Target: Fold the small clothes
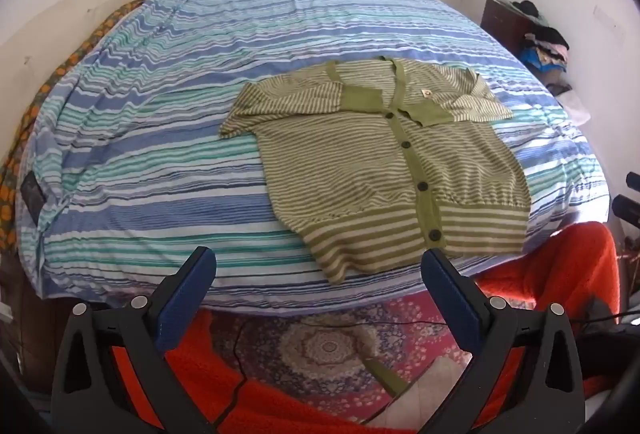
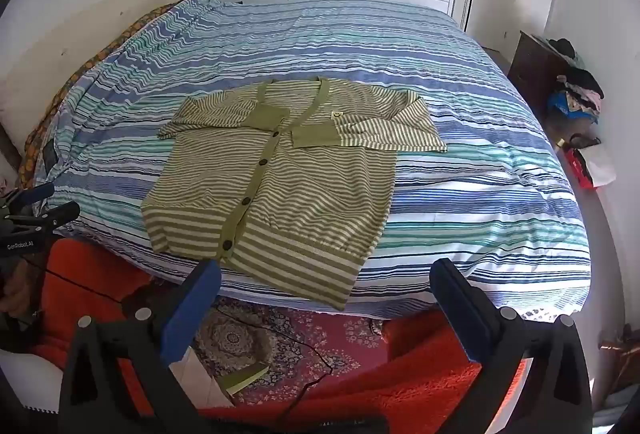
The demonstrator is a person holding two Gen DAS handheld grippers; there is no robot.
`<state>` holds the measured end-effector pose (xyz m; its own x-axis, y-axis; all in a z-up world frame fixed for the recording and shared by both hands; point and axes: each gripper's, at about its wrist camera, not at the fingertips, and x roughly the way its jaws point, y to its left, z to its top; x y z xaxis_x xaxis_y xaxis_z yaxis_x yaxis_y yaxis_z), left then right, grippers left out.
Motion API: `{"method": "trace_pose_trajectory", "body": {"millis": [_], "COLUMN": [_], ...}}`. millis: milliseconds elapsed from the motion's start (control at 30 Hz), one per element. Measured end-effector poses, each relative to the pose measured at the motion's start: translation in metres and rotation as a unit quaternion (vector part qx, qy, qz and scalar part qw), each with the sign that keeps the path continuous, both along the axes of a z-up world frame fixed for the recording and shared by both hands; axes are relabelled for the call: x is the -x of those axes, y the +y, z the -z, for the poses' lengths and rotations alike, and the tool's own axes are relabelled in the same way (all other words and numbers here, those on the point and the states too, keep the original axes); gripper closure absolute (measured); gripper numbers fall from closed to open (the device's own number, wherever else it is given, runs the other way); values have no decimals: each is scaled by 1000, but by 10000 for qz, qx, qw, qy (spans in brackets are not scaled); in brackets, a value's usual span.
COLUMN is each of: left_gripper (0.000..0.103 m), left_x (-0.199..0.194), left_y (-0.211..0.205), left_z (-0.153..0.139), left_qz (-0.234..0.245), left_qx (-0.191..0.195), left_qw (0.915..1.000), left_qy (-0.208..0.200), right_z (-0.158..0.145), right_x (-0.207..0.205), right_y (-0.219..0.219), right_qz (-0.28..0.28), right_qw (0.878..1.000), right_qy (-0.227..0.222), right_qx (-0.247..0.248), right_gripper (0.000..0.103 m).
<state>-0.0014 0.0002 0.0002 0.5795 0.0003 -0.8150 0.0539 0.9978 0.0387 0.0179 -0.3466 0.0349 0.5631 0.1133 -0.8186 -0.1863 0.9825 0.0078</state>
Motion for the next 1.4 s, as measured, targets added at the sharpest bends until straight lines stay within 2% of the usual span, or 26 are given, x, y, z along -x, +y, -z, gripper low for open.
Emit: {"method": "trace_pose_trajectory", "body": {"millis": [67,100,267,733,1400], "left_gripper": [1,1,1,1,1], "left_x": [2,3,9,8,9], "left_y": [0,11,1,-8,-10], "left_z": [-1,3,13,7,10], "left_qz": [-22,44,56,194,250], "left_qx": [57,223,4,161,86], "left_qw": [10000,9997,10000,9996,9996], "left_qy": [6,60,-6,84,110], "right_z": [-1,-1,2,5,8], "right_x": [0,0,3,0,-2], "right_y": [2,3,3,20,36], "right_qz": [1,-1,0,-172,-282], "right_qw": [10000,10000,10000,9998,9995], "right_qy": [-25,-19,-24,-10,64], "right_qx": [51,42,20,129,149], "right_gripper": [0,0,0,0,0]}}
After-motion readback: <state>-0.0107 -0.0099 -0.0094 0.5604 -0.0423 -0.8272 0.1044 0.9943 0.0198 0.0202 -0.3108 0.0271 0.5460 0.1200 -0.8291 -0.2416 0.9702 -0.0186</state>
